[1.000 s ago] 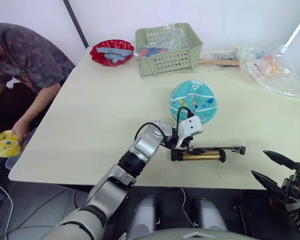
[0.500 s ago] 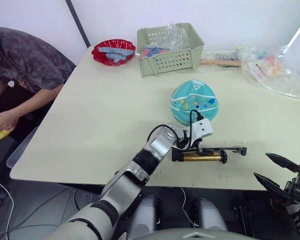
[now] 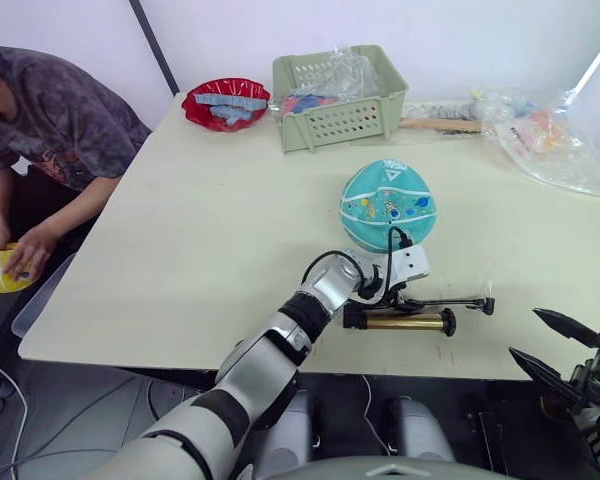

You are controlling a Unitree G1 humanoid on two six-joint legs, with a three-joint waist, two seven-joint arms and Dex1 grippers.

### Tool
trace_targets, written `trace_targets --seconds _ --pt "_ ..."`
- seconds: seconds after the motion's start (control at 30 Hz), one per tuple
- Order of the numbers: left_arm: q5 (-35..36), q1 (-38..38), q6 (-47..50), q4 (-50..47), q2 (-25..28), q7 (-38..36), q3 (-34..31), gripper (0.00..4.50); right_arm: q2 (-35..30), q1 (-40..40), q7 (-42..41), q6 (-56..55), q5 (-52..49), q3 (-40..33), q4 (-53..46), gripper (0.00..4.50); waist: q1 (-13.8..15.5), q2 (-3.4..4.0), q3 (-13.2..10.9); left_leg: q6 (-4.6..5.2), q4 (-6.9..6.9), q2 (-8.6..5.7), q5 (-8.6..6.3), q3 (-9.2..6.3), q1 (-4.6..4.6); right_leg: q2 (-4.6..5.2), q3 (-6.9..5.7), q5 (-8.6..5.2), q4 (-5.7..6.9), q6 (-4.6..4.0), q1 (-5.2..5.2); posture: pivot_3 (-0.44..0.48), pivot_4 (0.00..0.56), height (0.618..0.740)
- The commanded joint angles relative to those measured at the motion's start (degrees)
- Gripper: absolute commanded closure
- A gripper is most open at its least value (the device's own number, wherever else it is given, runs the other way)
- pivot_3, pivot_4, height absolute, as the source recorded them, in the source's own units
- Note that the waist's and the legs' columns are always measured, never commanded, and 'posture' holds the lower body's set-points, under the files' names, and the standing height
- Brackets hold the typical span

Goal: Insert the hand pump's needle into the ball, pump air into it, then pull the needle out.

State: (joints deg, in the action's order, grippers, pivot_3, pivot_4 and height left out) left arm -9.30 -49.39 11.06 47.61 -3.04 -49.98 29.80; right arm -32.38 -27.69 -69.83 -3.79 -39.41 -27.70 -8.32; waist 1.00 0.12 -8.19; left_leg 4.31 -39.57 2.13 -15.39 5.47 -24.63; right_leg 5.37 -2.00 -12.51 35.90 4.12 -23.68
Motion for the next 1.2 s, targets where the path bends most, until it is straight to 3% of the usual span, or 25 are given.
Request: trace_targets --seconds 0.03,0.3,0.5,0.57,0.8,1.2 --pt "-1.46 -2.04 -2.66 2.17 -1.50 -0.62 0.60 1.02 0.03 -0.08 -0.90 -1.41 -0.24 -1.41 0.12 0.00 0.00 0.00 0.00 0.00 0.00 0.00 0.00 0.00 0.00 0.00 0.00 0.00 0.00 0.00 0.00 0.000 0.150 0.740" --pt "-4.40 -4.16 -5.65 8.95 -3.04 -2.42 1.21 1.02 0.05 0.27 -1.27 -2.16 0.42 -1.37 1.46 0.00 0.09 -0.06 -0.03 0.00 -0.01 0.00 0.00 -0.02 0.00 0.01 -0.01 0.00 0.00 0.00 0.01 0.000 0.150 0.740" --pt "-5.44 -4.25 -6.51 10.24 -3.15 -5.08 1.26 3.71 -0.18 0.81 -1.15 -2.56 0.81 -1.54 2.43 0.00 0.06 -0.08 -0.02 0.00 -0.03 0.01 0.00 -0.03 0.01 0.02 -0.02 0.00 0.00 0.00 0.02 0.000 0.150 0.740" --pt "-5.50 -4.18 -6.65 10.32 -3.26 -5.06 1.00 4.28 -0.11 0.90 -0.99 -2.50 0.85 -1.42 2.30 0.00 0.05 -0.08 -0.02 0.00 -0.03 0.01 0.00 -0.04 0.01 0.02 -0.02 0.00 0.00 0.00 0.02 0.000 0.150 0.740" --pt "-3.49 -2.68 -6.88 7.51 -3.42 -4.94 -1.80 4.28 0.27 0.96 -0.21 -2.10 0.49 -1.43 1.61 0.00 0.03 -0.07 -0.02 0.00 -0.03 0.02 0.00 -0.04 0.00 0.02 -0.03 0.00 0.00 0.00 0.02 0.000 0.150 0.740" --pt "2.52 6.30 -8.27 -11.92 -0.23 -5.74 -6.74 4.28 1.16 3.57 6.35 3.88 -3.52 -1.32 -2.85 0.00 -0.07 0.03 0.04 0.00 -0.05 0.10 0.00 -0.04 -0.02 0.09 -0.03 0.01 0.02 -0.01 0.02 0.000 0.150 0.740"
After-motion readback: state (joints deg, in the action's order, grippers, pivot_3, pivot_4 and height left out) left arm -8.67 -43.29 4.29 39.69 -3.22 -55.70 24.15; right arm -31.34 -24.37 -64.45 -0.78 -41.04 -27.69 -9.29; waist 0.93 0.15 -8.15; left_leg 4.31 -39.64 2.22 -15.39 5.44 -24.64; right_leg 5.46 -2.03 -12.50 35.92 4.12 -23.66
